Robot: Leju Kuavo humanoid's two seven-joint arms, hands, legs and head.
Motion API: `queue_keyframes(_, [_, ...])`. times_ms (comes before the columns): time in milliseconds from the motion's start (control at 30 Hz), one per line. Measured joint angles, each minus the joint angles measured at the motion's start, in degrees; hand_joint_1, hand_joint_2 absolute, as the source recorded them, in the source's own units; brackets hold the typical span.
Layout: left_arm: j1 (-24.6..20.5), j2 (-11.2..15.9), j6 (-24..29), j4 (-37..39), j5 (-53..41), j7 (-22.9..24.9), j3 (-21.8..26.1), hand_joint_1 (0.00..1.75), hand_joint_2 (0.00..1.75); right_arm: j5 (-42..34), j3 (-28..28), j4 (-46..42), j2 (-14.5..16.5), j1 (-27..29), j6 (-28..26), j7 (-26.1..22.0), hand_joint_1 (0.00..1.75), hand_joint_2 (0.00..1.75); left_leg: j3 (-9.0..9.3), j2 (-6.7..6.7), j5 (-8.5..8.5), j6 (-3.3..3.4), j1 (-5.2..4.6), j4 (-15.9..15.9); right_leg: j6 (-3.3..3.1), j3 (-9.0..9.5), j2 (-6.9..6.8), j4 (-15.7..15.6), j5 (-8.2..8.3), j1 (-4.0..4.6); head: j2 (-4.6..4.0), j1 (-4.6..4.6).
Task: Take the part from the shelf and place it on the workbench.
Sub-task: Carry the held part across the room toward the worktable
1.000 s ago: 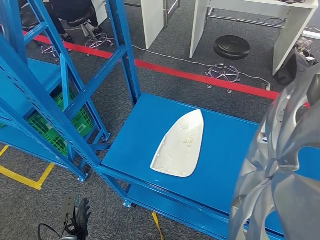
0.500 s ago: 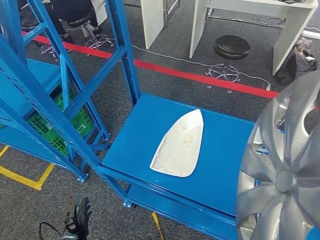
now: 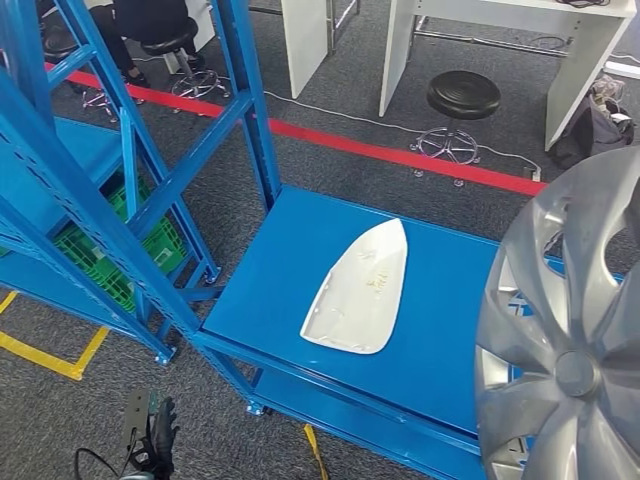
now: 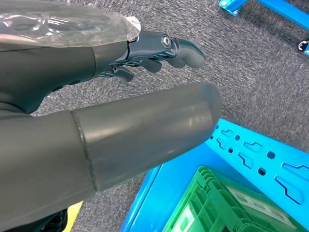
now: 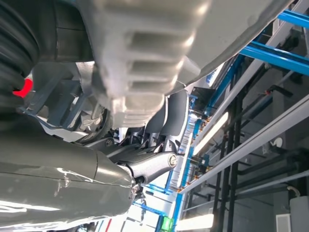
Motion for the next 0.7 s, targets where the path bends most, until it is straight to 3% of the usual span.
queue_keyframes(300, [-0.05, 0.17, -0.66, -0.01, -0.91, 0.0, 0.0, 0.0, 0.0, 0.62, -0.02, -0.11, -0.71, 0.48, -0.03, 2.04, 1.75, 1.75, -0.11, 0.0, -0.22, 0.31, -0.28, 0.34, 0.09, 0.0, 0.02, -0.04, 0.01, -0.32, 0.0, -0.01])
queue_keyframes(433, [-0.17, 0.24, -0.66, -0.02, -1.07, 0.0, 0.0, 0.0, 0.0, 0.82, -0.13, -0.38, -1.1, 0.6, -0.27, 2.51, 1.75, 1.75, 0.15, 0.11, -0.09, 0.73, -0.01, -0.22, 0.5, -0.12, 0.02, 0.11, -0.26, -0.25, 0.0, -0.02])
queue_keyframes(500, [-0.23, 0.24, -0.65, -0.02, -1.17, 0.0, 0.0, 0.0, 0.0, 0.97, -0.32, -0.66, -1.4, 0.8, -0.4, 2.63, 1.75, 1.75, 0.58, 0.31, 0.14, 1.04, 0.49, -0.93, 0.8, -1.9, 0.01, 3.9, -2.45, -0.18, 0.0, 0.16])
queue_keyframes(600, [-0.23, 0.17, -0.63, -0.02, -1.22, 0.0, 0.0, 0.0, 0.0, 1.03, -0.44, -0.74, -1.86, 1.48, -0.56, 2.79, 1.75, 1.75, 0.75, 0.43, 0.05, 1.11, 0.66, -1.02, 1.29, -8.04, 0.0, 15.95, -7.18, -0.57, 0.0, 0.37])
queue_keyframes(633, [-0.21, 0.13, -0.63, -0.02, -1.22, 0.0, 0.0, 0.0, 0.0, 1.03, -0.44, -0.74, -1.96, 1.77, -0.58, 2.84, 1.75, 1.75, 0.84, 0.42, -0.05, 0.99, 0.74, -1.0, 1.48, -9.28, -0.01, 17.9, -7.2, -0.75, 0.0, 0.38])
queue_keyframes(667, [-0.19, 0.08, -0.63, -0.02, -1.22, 0.0, 0.0, 0.0, 0.0, 1.03, -0.44, -0.74, -2.02, 1.97, -0.59, 2.86, 1.75, 1.75, 0.99, 0.38, -0.21, 0.78, 0.88, -0.93, 1.67, -9.45, -0.02, 17.54, -6.05, -0.93, 0.0, 0.38])
queue_keyframes(700, [-0.18, 0.04, -0.63, -0.02, -1.22, 0.0, 0.0, 0.0, 0.0, 1.03, -0.44, -0.74, -2.05, 2.08, -0.6, 2.87, 1.75, 1.75, 1.21, 0.31, -0.45, 0.45, 1.11, -0.78, 1.9, -8.5, -0.03, 14.82, -3.86, -1.14, 0.0, 0.38])
